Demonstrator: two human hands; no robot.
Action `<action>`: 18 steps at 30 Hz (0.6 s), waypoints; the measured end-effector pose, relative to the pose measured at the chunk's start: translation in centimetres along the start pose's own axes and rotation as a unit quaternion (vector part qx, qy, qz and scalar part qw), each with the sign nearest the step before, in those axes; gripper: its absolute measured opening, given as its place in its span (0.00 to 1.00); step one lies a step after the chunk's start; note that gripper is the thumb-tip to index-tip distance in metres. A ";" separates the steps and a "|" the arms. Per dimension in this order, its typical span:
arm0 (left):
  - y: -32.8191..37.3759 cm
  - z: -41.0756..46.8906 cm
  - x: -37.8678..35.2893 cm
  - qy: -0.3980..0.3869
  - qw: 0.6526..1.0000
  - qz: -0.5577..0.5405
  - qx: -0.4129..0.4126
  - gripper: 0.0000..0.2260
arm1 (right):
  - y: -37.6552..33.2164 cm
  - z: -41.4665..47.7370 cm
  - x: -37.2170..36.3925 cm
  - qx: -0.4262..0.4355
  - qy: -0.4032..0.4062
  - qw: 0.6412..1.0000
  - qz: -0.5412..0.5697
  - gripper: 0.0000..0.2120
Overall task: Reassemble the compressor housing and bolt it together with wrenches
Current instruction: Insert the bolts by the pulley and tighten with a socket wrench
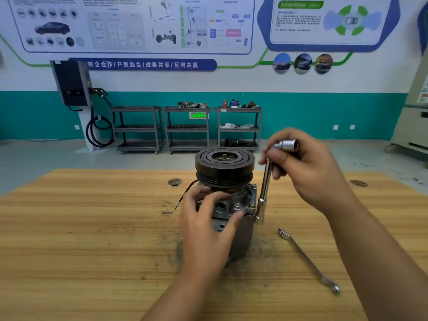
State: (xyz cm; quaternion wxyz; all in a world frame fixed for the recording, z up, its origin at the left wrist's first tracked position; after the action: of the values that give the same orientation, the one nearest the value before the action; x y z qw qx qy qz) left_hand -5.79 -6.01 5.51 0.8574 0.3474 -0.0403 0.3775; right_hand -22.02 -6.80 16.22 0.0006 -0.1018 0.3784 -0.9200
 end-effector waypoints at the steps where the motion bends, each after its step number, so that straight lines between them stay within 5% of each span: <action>1: 0.0 0.0 0.0 -0.001 1.000 -0.001 0.002 0.15 | -1.0 0.7 -0.2 0.020 -0.004 1.000 0.001 0.10; 6: 0.2 0.0 -0.1 -0.004 1.000 -0.001 -0.001 0.17 | -2.7 2.7 -1.3 0.080 0.008 0.996 0.029 0.11; 18: -0.1 -0.3 -0.4 -0.004 1.000 -0.014 0.014 0.12 | -1.6 2.8 -2.1 0.070 0.028 0.996 0.047 0.08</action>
State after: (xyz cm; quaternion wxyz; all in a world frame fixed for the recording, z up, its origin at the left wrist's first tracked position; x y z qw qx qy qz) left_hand -6.08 -6.14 5.11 0.8577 0.3614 -0.0332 0.3643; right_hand -19.28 -7.44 18.89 0.0401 -0.0582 0.3169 -0.9458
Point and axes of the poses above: each hand's wrist, its own z-axis towards the middle knuckle, its own x-axis out of the back of the hand, y = z × x, the point moved 8 cm from there along z, towards the middle knuckle, and after that the axes turned 10 degrees about z, right-handed, at the moved point
